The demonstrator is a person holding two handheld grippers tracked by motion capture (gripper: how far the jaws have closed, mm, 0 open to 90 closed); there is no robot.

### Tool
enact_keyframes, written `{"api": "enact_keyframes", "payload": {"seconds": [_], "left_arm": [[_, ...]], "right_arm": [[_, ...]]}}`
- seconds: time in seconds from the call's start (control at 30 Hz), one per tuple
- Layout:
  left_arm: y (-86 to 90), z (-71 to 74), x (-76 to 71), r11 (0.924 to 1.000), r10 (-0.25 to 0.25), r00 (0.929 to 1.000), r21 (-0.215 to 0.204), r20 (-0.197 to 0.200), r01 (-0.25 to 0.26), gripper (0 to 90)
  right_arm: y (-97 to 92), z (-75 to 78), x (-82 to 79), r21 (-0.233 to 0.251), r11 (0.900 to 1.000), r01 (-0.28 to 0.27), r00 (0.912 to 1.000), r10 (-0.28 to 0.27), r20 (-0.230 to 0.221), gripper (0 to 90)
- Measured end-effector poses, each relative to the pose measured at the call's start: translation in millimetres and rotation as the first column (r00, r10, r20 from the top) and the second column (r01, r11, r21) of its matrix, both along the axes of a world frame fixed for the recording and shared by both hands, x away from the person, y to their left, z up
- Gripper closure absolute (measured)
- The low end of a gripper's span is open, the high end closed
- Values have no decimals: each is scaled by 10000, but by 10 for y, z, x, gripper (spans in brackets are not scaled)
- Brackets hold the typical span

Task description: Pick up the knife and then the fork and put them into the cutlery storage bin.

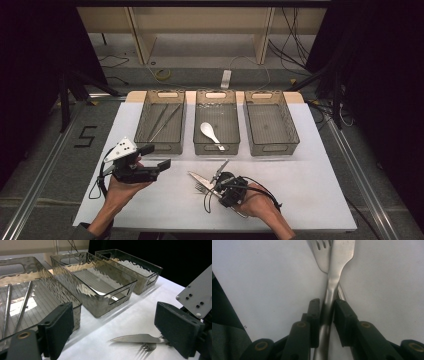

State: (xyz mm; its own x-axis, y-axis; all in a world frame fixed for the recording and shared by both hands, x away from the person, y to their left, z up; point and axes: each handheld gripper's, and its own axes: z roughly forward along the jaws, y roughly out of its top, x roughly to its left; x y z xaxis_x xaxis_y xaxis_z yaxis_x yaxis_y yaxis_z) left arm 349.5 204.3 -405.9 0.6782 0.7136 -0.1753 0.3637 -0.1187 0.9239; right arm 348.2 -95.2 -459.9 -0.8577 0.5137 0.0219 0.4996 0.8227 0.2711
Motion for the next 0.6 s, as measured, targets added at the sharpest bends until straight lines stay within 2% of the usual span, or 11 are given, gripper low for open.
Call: {"api": "enact_keyframes", "payload": {"seconds": [0.17,0.4,0.6], "left_arm": [[1,-1,0,10000,7,10000,-2,-6,-7,156],[2,0,1,10000,9,10000,-20,-11,-9,156],[12,4,2,10000,9,10000,-56,0,-9,156]], "right_arm": [[15,-2,-9,-111,9999,-58,9999,59,143,767],[20,-1,-6,-96,9999,121,9998,-120,135,801],[15,-1,-7,-45,10000,38,9998,-37,212,808]]}}
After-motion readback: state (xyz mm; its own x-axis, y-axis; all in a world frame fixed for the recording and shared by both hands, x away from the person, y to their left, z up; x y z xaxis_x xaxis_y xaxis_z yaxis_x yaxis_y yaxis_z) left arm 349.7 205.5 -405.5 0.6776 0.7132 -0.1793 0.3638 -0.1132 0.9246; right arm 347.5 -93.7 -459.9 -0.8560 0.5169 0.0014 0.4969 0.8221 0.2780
